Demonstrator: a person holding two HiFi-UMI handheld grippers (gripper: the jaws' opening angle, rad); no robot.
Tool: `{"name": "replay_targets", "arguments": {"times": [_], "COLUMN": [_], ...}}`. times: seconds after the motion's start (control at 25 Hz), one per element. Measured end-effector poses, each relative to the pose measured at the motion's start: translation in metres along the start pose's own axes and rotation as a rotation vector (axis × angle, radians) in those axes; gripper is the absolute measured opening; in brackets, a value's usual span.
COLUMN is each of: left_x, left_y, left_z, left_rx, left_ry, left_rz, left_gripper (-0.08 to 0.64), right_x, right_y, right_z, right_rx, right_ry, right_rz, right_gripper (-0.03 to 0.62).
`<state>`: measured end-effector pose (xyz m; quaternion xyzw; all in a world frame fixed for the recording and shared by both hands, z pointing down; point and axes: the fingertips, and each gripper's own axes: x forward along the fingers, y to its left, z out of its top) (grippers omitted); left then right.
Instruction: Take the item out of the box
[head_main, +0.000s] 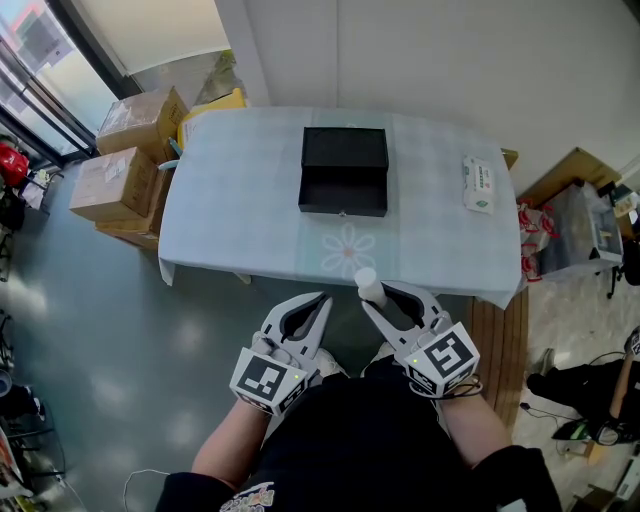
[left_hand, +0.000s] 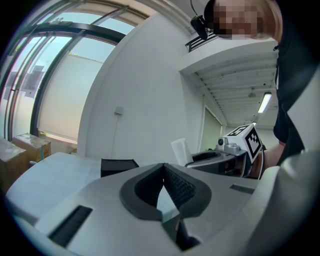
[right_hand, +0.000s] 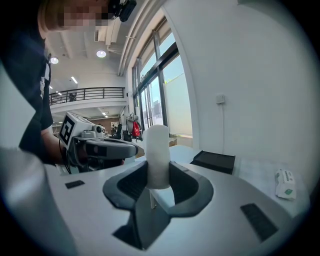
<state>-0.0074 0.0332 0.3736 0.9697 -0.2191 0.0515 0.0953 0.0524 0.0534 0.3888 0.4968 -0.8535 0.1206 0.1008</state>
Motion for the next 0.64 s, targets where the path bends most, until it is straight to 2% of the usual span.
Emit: {"name": "replay_targets", "arguments": {"times": [0.64], "left_x": [-0.0002], "left_y": [0.0012], "left_z": [-0.0066], "left_rx": [-0.004], "left_ry": [0.003], "left_rz": [0.004], "left_gripper": [0.008], "right_x": [0.0048], "right_y": [-0.0035], "right_z": [-0.0003], "right_rx": [-0.006], "right_ry": [0.004], "right_rz": [0.012], "right_gripper": [0.140]}}
